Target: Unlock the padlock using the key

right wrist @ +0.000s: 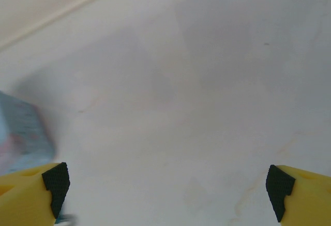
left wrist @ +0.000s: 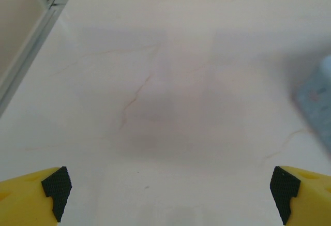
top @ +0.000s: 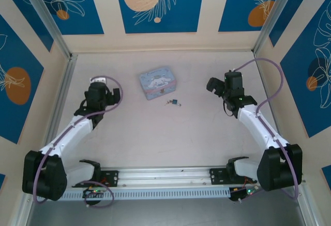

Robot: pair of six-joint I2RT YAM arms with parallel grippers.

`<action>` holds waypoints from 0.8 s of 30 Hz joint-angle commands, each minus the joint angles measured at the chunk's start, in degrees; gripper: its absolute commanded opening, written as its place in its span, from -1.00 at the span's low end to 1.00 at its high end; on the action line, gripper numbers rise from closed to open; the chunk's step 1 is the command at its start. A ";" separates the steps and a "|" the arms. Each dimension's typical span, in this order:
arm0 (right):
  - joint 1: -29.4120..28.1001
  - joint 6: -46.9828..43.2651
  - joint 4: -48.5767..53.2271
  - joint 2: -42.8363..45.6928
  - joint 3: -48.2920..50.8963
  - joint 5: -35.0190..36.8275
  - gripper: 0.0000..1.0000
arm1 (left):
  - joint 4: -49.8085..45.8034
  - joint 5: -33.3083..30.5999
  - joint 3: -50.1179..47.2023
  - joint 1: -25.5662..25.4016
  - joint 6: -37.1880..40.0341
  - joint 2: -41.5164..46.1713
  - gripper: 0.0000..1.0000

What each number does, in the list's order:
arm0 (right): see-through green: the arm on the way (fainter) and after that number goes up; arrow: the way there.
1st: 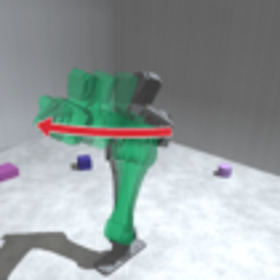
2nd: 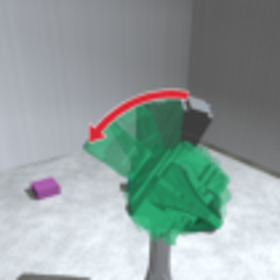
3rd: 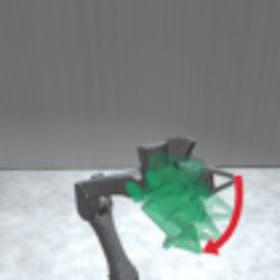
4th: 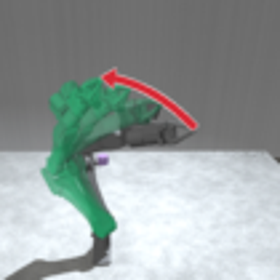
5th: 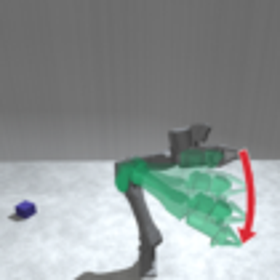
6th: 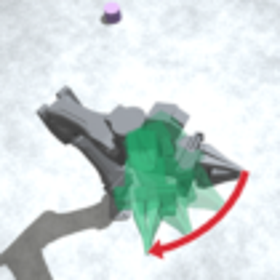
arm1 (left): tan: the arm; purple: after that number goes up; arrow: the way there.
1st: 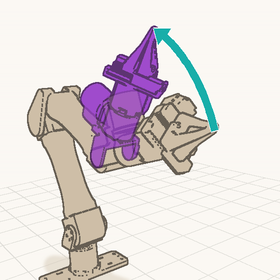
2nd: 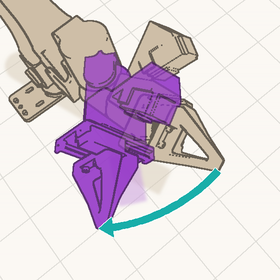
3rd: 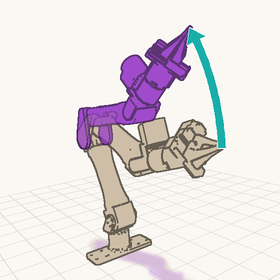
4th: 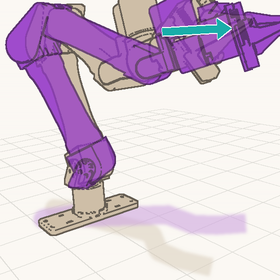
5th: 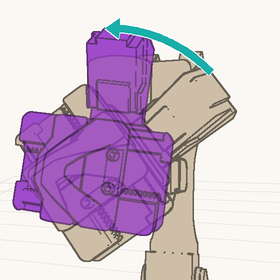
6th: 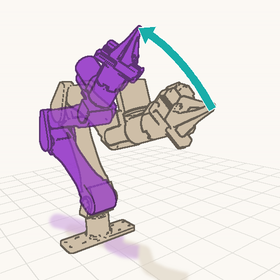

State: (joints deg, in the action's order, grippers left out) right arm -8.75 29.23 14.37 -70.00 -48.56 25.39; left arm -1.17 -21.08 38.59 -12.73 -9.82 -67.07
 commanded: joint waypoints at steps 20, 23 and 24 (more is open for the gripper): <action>6.20 -21.15 -67.05 -13.85 29.13 -6.80 0.99 | 50.79 11.73 -16.49 6.66 12.40 -21.11 1.00; 7.03 -21.83 -70.99 -19.17 28.17 -11.09 0.99 | 49.41 14.02 -15.79 7.80 11.81 -21.18 1.00; 7.44 -21.83 -65.19 -17.84 26.12 -12.90 0.99 | 49.35 14.55 -15.56 8.10 11.69 -21.43 1.00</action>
State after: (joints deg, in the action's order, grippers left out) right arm -2.04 9.21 -45.23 -86.65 -20.56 18.57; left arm 45.04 -11.09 21.41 -6.20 1.37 -88.38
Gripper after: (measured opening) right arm 0.995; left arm 0.998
